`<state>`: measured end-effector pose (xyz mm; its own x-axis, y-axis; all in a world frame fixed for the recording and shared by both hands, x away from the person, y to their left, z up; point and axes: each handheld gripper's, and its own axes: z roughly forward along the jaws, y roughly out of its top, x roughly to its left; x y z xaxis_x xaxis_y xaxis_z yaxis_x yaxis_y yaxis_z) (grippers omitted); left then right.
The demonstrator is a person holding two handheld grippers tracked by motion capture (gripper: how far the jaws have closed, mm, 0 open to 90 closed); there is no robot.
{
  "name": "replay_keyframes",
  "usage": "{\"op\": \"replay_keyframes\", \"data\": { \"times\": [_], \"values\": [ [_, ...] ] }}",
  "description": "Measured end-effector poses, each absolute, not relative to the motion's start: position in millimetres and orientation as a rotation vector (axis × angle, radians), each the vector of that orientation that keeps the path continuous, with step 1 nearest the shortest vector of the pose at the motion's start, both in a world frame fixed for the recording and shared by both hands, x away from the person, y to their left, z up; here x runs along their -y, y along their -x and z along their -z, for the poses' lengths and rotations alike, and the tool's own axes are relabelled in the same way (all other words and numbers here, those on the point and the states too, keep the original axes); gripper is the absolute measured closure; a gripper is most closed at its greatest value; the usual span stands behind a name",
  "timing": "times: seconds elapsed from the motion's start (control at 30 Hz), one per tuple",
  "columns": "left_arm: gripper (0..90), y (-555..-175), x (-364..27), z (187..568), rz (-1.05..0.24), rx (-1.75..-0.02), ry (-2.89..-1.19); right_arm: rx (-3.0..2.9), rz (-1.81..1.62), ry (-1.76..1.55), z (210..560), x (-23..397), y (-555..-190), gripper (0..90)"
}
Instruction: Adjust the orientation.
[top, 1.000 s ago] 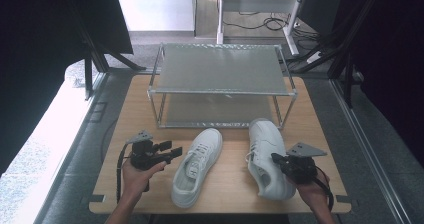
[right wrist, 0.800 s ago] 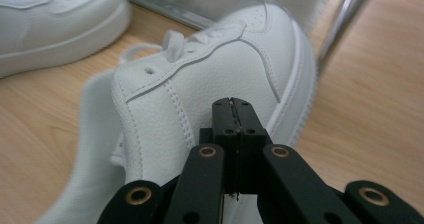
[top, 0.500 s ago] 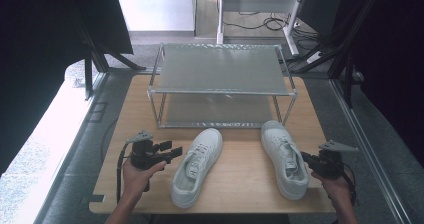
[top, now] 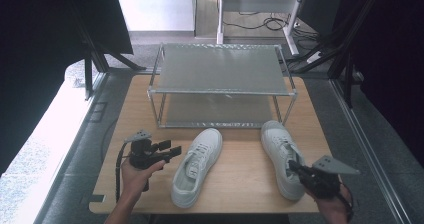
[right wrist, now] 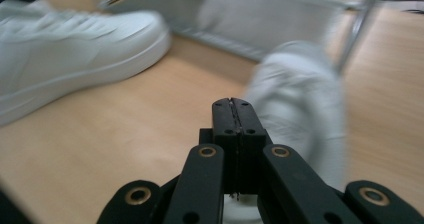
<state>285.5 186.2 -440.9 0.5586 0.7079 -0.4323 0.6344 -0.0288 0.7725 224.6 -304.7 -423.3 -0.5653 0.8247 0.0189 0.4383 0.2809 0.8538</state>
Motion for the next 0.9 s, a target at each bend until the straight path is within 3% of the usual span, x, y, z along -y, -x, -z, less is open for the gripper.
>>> {"op": "replay_keyframes", "data": {
  "times": [0.3,0.9],
  "values": [
    [39.7,-287,-185,443,-0.072,-1.128,-1.727,-2.219,-1.01,-1.102,453,271,-217,90.0],
    [39.7,-289,-187,440,-0.076,-1.134,-1.718,-2.158,-1.03,-1.193,455,315,-200,90.0]
  ]
}}
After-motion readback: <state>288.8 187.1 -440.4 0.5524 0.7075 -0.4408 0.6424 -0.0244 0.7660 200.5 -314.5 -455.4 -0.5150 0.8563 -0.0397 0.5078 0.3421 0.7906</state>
